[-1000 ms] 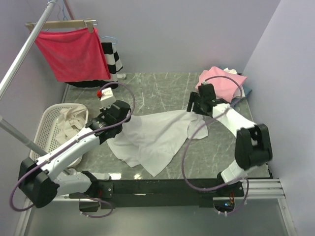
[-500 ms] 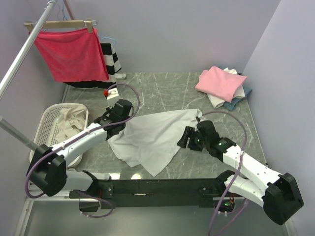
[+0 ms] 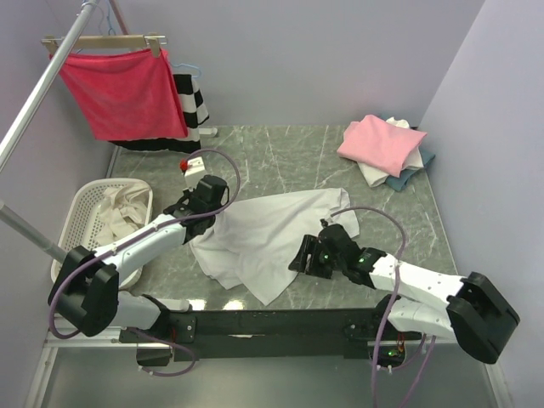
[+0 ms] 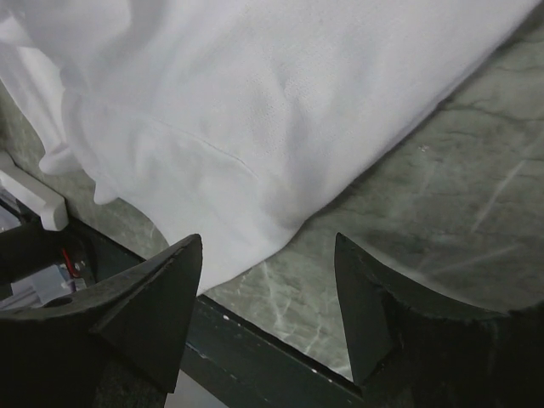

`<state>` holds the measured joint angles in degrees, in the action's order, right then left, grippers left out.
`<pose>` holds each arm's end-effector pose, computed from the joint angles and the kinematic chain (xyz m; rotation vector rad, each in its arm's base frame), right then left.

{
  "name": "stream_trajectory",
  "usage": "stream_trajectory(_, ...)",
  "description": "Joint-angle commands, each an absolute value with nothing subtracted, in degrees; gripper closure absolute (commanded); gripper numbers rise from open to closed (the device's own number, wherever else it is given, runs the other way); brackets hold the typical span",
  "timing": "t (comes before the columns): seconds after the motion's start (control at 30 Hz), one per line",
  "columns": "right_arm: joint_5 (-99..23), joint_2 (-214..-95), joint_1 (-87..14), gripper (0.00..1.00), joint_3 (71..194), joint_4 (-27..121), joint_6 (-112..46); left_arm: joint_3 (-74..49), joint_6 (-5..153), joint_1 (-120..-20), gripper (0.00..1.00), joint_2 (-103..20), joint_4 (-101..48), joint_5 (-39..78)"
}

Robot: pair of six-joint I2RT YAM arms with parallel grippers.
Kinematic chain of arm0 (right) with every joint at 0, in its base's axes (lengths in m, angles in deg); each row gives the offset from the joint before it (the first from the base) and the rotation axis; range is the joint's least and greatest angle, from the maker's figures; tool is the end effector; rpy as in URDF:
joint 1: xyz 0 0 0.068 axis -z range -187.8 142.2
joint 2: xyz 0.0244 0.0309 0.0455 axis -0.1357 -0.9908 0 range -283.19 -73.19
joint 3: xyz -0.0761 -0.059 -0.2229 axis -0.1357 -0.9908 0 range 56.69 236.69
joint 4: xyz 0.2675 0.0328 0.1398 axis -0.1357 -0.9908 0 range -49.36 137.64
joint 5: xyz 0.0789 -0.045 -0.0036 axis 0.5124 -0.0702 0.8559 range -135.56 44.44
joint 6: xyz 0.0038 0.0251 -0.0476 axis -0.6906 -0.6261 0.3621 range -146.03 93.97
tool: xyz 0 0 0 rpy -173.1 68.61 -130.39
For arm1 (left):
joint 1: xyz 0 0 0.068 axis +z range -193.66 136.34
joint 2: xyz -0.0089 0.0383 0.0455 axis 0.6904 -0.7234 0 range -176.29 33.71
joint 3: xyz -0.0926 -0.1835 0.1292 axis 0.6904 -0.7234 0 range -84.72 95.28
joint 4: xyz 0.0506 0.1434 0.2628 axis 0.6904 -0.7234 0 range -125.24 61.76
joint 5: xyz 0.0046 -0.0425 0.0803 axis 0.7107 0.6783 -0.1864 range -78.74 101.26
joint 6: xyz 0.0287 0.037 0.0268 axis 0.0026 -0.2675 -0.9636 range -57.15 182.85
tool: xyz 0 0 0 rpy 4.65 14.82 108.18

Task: Fold and stack the t-shirts
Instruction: Flatten out the tshirt

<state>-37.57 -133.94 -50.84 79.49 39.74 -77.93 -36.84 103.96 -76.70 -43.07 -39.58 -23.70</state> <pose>0.1775 0.1726 0.1076 0.1261 2.5740 0.8916 0.2861 -0.1618 0.1860 -0.4552 2.0799 -0.0598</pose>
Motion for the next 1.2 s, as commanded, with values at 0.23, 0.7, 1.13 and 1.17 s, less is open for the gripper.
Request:
stream_trajectory(0.23, -41.78, -145.77, -56.31, 0.32, 81.29, 47.47, -83.34, -38.40, 102.67, -75.13, 0.99, -41.53, -37.39, -21.61)
stream_trajectory(0.7, -47.49, -126.91, -61.58, 1.00, 92.36, 40.00, -69.46, -36.03, 101.61, -74.60, 0.99, -31.87, -45.89, -22.05)
stream_trajectory(1.13, -48.99, -107.39, -63.78, 1.00, 109.77, 24.09, -56.98, -18.39, 101.53, -74.60, 0.99, -11.66, -67.78, -19.68)
stream_trajectory(1.17, -46.90, -106.68, -63.87, 1.00, 110.47, 23.56, -56.54, -17.06, 101.26, -74.69, 0.99, -9.73, -70.06, -19.33)
